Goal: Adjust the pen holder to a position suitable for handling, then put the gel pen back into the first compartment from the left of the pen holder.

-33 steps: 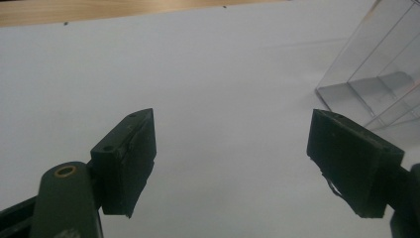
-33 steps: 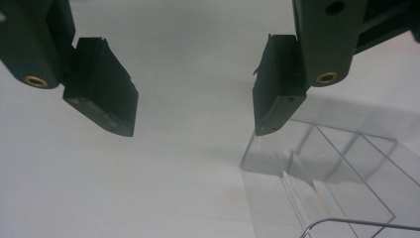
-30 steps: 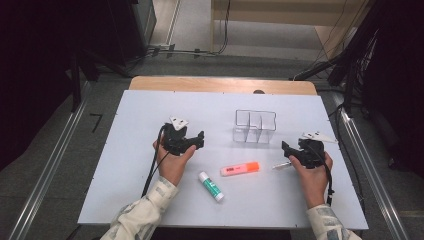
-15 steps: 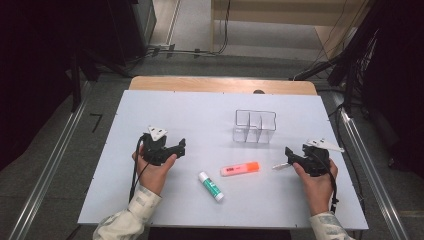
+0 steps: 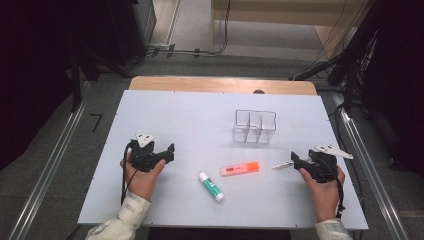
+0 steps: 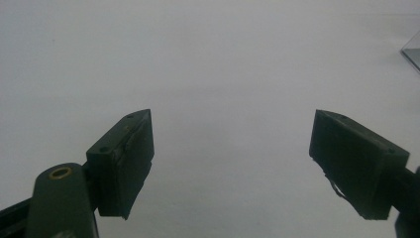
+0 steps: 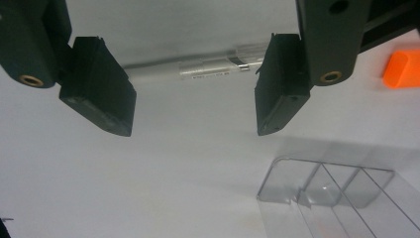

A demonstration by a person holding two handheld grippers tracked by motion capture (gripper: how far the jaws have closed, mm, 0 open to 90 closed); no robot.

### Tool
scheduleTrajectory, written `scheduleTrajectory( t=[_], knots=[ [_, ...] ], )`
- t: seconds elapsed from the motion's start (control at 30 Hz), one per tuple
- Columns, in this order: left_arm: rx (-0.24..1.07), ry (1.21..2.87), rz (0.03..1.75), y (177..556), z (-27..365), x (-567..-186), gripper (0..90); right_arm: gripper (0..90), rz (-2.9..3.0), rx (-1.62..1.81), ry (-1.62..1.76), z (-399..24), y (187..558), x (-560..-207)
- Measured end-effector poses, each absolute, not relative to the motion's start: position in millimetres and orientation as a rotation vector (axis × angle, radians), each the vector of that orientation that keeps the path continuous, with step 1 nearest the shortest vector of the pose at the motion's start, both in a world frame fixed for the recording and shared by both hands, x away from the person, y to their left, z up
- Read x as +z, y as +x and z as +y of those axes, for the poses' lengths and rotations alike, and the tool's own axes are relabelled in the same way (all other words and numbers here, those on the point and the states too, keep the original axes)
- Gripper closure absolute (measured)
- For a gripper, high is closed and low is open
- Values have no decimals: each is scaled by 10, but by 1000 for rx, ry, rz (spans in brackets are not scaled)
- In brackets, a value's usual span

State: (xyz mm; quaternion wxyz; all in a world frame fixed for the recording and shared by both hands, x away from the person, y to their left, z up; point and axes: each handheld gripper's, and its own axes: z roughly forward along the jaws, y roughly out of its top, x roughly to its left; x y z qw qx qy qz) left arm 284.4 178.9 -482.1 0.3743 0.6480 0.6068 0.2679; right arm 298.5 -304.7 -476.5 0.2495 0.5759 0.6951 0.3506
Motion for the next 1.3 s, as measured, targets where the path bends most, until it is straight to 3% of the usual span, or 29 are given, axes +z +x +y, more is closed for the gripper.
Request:
scheduleTrajectory(
  t=[0.63, 1.3],
  knots=[
    [682, 1651, 1563, 2849, 1811, -4826, 178, 299, 1874, 926, 1603, -3099, 2966, -4798],
    [677, 1653, 1563, 2850, 1812, -4828, 178, 194, 1809, 830, 1731, -3083, 3058, -4906]
  ],
)
